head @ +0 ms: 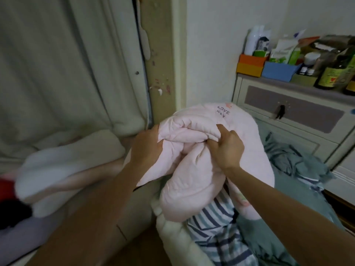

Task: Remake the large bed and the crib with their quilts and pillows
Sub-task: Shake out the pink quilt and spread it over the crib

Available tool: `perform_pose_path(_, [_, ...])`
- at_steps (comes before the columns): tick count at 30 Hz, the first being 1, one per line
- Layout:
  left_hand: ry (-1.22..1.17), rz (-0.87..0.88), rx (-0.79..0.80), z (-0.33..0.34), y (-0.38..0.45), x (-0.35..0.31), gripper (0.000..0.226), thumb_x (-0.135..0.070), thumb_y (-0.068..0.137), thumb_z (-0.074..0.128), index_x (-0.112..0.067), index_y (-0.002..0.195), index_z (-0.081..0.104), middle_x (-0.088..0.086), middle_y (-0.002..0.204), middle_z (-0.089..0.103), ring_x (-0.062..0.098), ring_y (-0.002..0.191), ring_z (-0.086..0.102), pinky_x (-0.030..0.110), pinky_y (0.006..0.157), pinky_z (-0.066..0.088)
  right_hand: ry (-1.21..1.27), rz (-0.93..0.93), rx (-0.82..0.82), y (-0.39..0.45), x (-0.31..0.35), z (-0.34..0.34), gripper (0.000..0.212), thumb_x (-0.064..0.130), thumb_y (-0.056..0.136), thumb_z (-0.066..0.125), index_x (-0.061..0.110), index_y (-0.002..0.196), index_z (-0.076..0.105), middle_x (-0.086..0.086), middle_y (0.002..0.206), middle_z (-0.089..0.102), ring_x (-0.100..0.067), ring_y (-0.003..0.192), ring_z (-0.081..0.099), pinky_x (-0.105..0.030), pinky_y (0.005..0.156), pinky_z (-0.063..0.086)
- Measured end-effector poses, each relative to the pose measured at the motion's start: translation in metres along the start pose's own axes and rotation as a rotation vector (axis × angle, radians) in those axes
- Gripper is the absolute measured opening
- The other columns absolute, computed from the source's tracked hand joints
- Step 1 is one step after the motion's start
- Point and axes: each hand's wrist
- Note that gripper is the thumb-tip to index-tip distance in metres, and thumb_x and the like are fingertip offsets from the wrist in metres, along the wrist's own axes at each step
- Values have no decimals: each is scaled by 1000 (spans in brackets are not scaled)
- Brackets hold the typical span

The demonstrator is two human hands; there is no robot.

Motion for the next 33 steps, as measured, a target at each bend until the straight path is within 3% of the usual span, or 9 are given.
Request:
perform_pose_path(4, [81, -158, -6, -74, -89, 37, 47, -30, 99, 44, -11, 142, 42, 15, 131, 58, 33, 119, 54, 40, 102, 36, 63, -136, 164, -46, 67, -1, 34, 36, 77, 47, 16, 99, 65, -12, 75, 62, -29, 74, 53, -29, 58, 29])
perform_pose_path(10, [22, -458, -122, -192, -234, 89, 44, -21, 96, 54, -3, 136, 48, 17, 126, 61, 31, 114, 57, 29, 95, 39, 190, -401, 517, -118, 194, 20, 41, 39, 72, 46, 14, 96, 68, -15, 81, 69, -34, 78, 63, -31, 60, 34])
perform_pose_path(12, [-16, -531, -118, -220, -273, 98, 44, -27, 94, 51, -4, 130, 55, 14, 124, 63, 27, 113, 59, 25, 92, 41, 209, -462, 637, -143, 226, 30, 43, 39, 70, 45, 12, 95, 67, -14, 86, 70, -35, 83, 64, -33, 63, 38])
perform_pose_path(15, [-36, -719, -184, -255, -336, 99, 39, -28, 85, 49, 2, 103, 66, 15, 101, 70, 24, 93, 64, 33, 79, 49, 233, -547, 840, -188, 271, 47, 53, 41, 80, 51, 15, 126, 60, -14, 121, 64, -32, 112, 57, -35, 88, 40])
perform_pose_path(18, [-116, -923, -298, -271, -395, 87, 34, -24, 88, 50, 7, 87, 64, 16, 87, 69, 16, 81, 58, 36, 68, 45, 260, -726, 1007, -229, 303, 62, 54, 24, 90, 60, 14, 141, 45, -14, 141, 49, -31, 128, 46, -34, 103, 32])
perform_pose_path(25, [-185, -1375, -593, -272, -482, 47, 20, -20, 90, 59, -6, 77, 65, -2, 71, 61, 5, 67, 50, 13, 52, 38, 399, -1154, 1242, -321, 339, 80, 50, 21, 77, 67, 8, 124, 52, -16, 112, 65, -37, 104, 61, -39, 79, 49])
perform_pose_path(28, [-258, -1585, -744, -257, -495, 26, 19, -21, 87, 61, -4, 86, 68, 1, 75, 64, 9, 66, 55, 20, 53, 42, 562, -1394, 1216, -354, 331, 73, 73, 18, 76, 68, 12, 141, 37, -13, 137, 49, -32, 126, 46, -39, 96, 41])
perform_pose_path(31, [-364, -1754, -841, -247, -506, 8, 26, -23, 88, 62, 0, 100, 63, 5, 81, 64, 11, 67, 56, 19, 54, 46, 673, -1790, 1226, -378, 309, 61, 93, 21, 77, 63, 20, 153, 8, -4, 160, 11, -21, 146, 14, -36, 119, 17])
perform_pose_path(33, [-400, -1828, -915, -244, -519, -2, 30, -21, 90, 57, 3, 108, 63, 14, 95, 67, 20, 78, 60, 20, 72, 51, 688, -2083, 1146, -389, 289, 54, 103, 26, 78, 64, 20, 152, -7, -2, 160, -7, -17, 148, -4, -33, 120, -1])
Point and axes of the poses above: each hand's wrist, its own y-axis towards the middle knuckle, its own z-axis out of the palm, x = y × z
